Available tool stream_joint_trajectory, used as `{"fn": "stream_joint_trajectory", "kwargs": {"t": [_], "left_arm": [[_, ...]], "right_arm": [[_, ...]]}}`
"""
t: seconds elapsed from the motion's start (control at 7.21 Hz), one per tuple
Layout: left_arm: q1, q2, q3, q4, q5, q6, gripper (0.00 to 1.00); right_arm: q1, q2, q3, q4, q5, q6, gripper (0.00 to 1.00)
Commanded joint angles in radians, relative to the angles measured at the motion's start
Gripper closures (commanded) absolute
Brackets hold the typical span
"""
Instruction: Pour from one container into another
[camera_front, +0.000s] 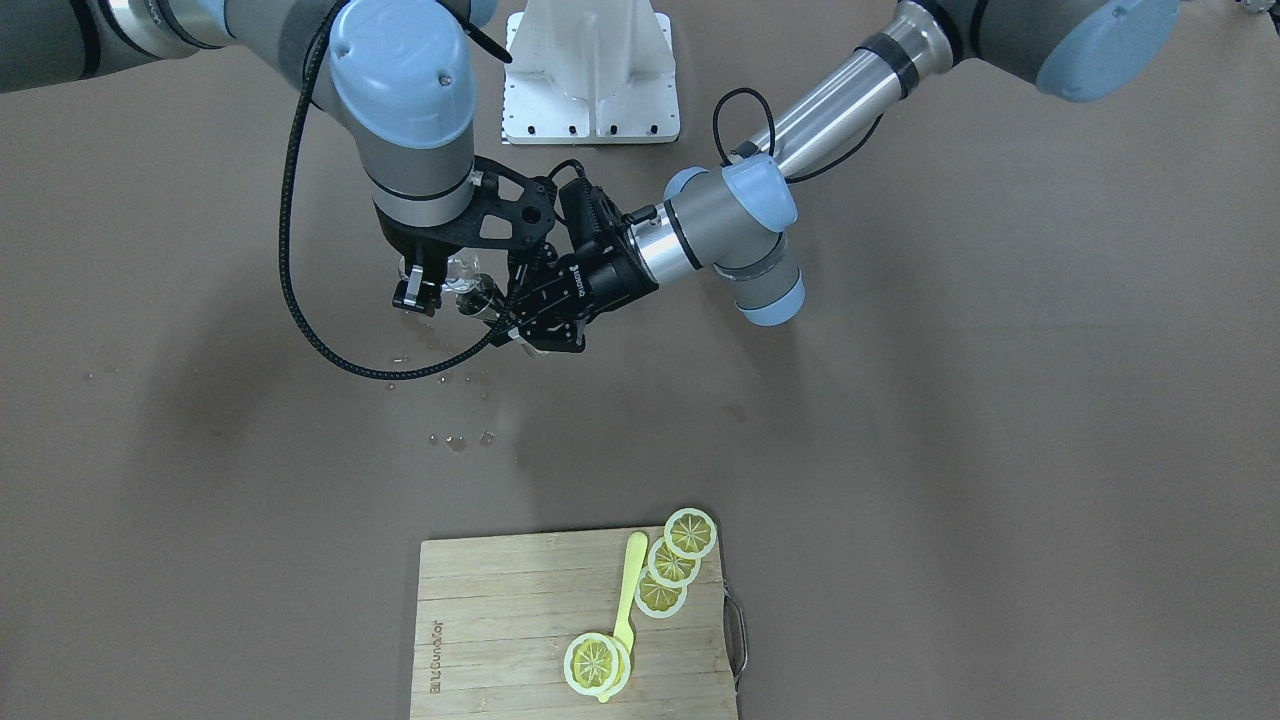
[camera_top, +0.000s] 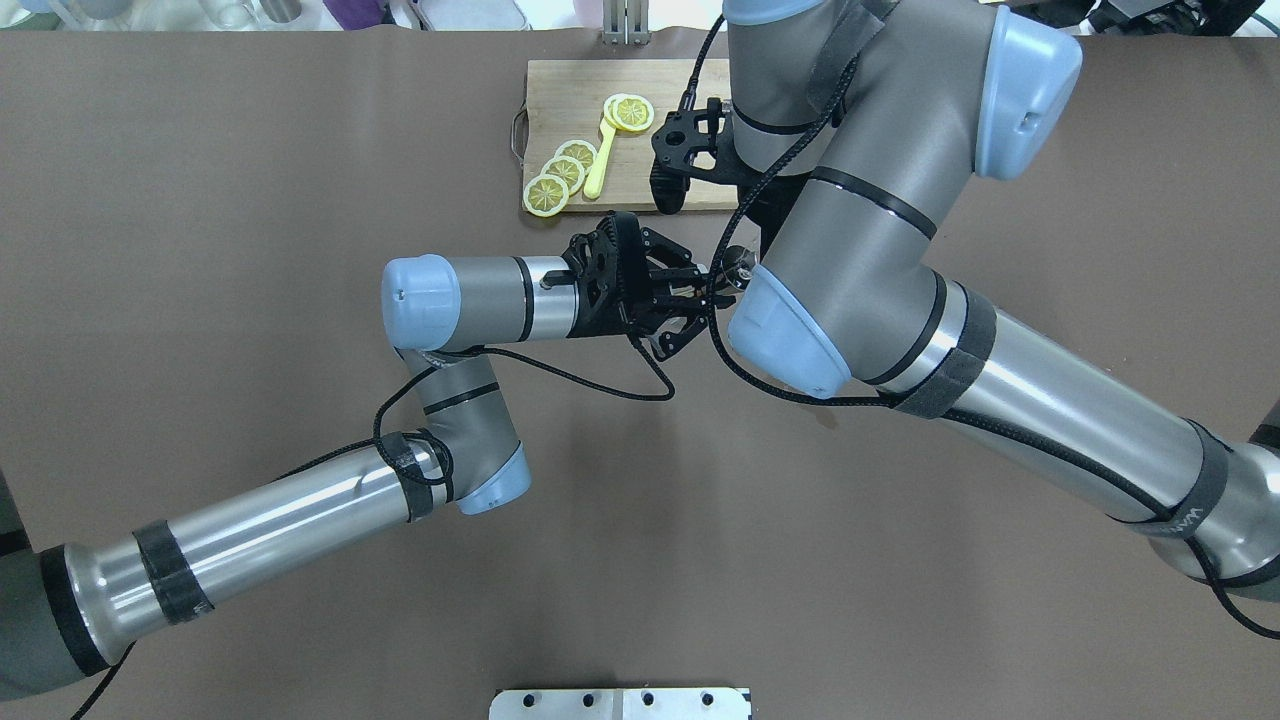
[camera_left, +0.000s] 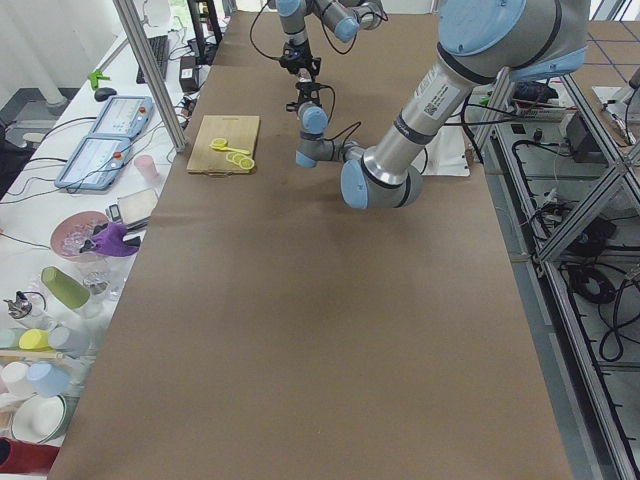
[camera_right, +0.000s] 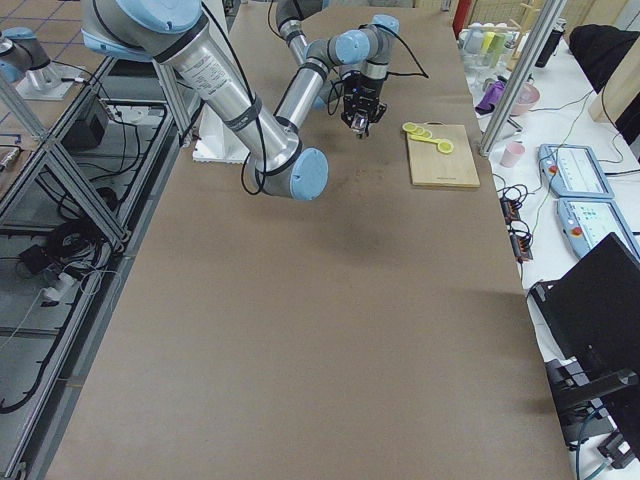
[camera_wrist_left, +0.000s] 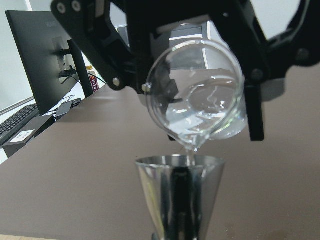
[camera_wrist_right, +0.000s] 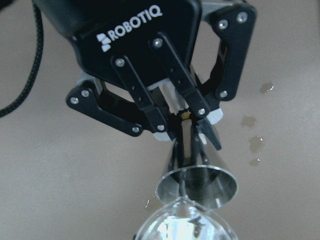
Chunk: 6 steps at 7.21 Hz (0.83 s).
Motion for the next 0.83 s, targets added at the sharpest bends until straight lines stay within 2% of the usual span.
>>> {"fn": "stream_joint_trajectory", "kwargs": {"t": [0.0,0.42,0.69], "left_arm": [[0.0,0.022,-0.021,-0.006,0.0,0.0,1.0],[0.0,0.022,-0.021,-0.007,0.0,0.0,1.0],[0.0,0.021,-0.021,-0.006,0.002,-0.001,1.0]], "right_arm": [[-0.001,0.001,0.001,-0.009,-0.006,-0.007,1.0],[0.0,0.002,0.009,0.001,-0.013,-0.003,1.0],[0.003,-0.014,0.013,0.067,-0.019,0.012,1.0]]}}
